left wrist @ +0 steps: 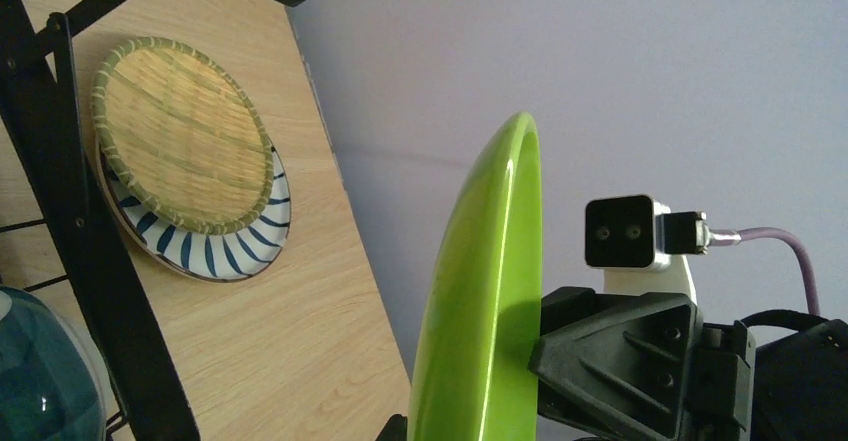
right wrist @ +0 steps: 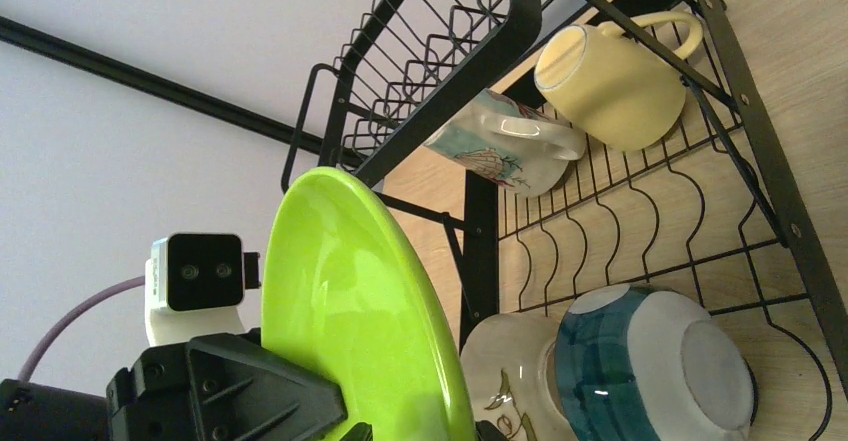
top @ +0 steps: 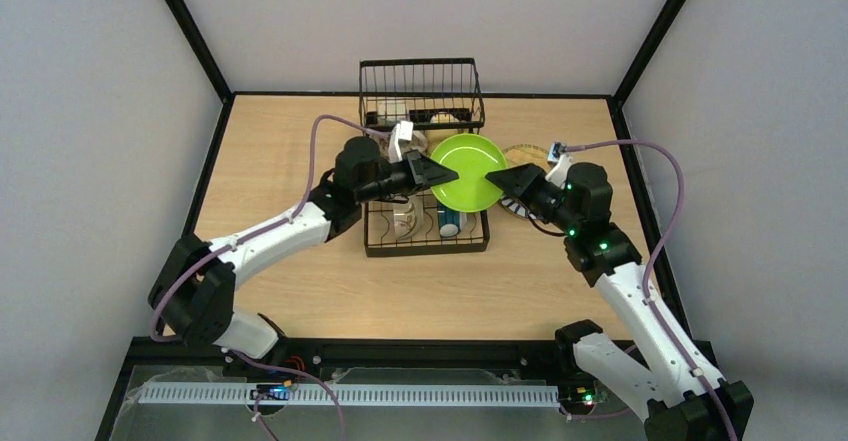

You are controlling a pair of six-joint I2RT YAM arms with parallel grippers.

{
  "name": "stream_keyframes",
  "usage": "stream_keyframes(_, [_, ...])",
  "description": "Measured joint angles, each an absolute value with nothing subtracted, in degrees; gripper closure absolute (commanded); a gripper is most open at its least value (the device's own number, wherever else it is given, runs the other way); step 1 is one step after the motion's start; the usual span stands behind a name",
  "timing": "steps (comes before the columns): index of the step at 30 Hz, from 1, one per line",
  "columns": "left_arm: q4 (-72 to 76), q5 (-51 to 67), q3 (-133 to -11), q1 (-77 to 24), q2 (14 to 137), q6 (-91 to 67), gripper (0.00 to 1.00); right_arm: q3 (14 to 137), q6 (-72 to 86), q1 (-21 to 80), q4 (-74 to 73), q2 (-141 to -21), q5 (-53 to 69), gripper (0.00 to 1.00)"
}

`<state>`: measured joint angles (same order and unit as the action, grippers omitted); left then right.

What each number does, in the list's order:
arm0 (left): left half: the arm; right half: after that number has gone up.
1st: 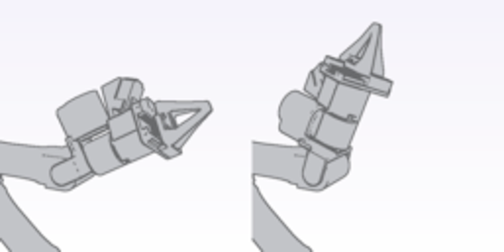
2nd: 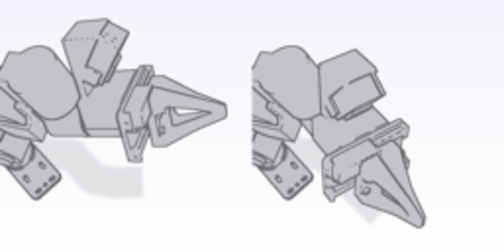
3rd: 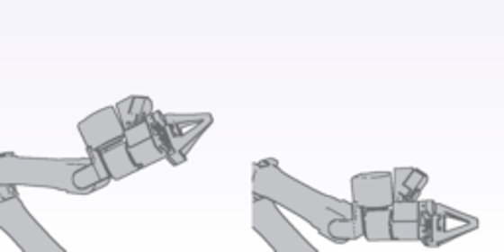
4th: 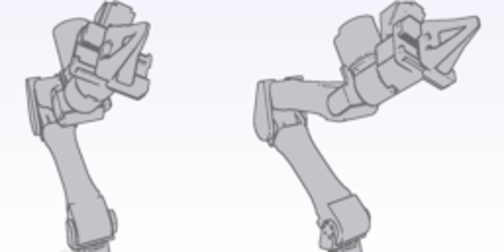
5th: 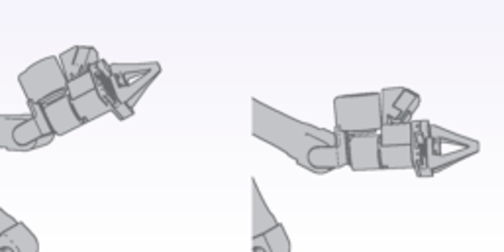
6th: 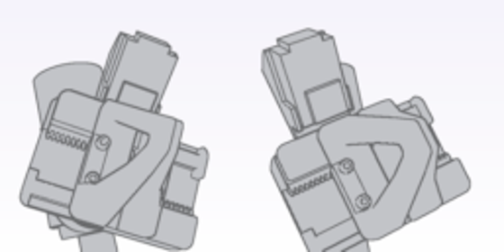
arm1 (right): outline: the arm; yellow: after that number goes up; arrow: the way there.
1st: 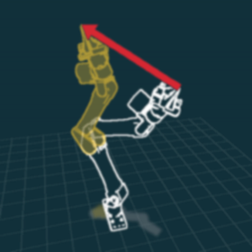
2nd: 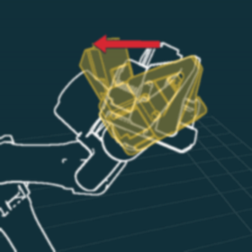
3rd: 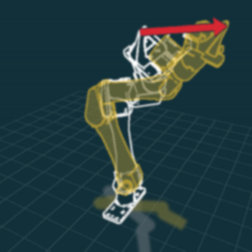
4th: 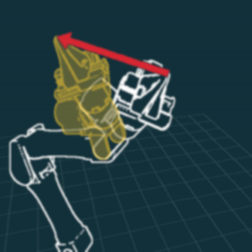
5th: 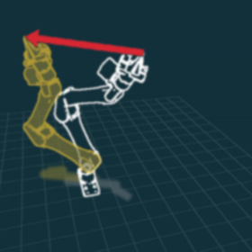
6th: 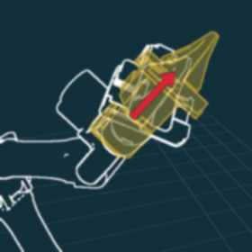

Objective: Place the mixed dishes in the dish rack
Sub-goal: Pass from the right arm to the left, then pass from the left arm to the right

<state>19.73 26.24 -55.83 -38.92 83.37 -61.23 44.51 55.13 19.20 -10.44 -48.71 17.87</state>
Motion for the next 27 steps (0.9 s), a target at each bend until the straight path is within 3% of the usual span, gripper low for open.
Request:
stream_keyframes(4, [20.2, 26.8, -56.5, -39.2, 84.6, -62.0, 0.98, 44.2, 55.8, 19.1, -9.4, -49.6, 18.0, 0.57])
stream_keyframes(10, [20.0, 27.0, -58.1, -40.1, 85.2, -63.3, 0.98, 43.5, 57.3, 18.9, -7.4, -49.5, 18.4, 0.99])
stream_keyframes(12, [20.4, 27.5, -58.4, -39.8, 85.2, -64.8, 0.97, 43.4, 57.8, 18.6, -5.9, -49.3, 18.7, 1.00])
stream_keyframes(13, [20.6, 27.7, -58.6, -39.7, 85.2, -65.2, 0.90, 43.4, 57.7, 18.6, -5.7, -49.2, 18.7, 1.00])
stream_keyframes(16, [20.0, 27.6, -59.2, -39.7, 85.2, -65.2, 0.49, 43.4, 58.0, 18.5, -4.8, -49.1, 18.8, 1.00])
stream_keyframes(19, [18.0, 27.5, -59.5, -40.3, 85.2, -63.7, 0.24, 43.5, 57.2, 18.9, -5.0, -49.6, 19.2, 1.00])
stream_keyframes(22, [15.4, 26.9, -59.7, -41.3, 85.1, -62.4, 0.11, 43.8, 56.7, 19.2, -5.5, -50.2, 19.8, 1.00])
stream_keyframes(27, [11.5, 24.8, -59.8, -41.5, 83.2, -60.9, 0.03, 45.7, 56.0, 19.2, -6.7, -50.3, 20.0, 1.00])
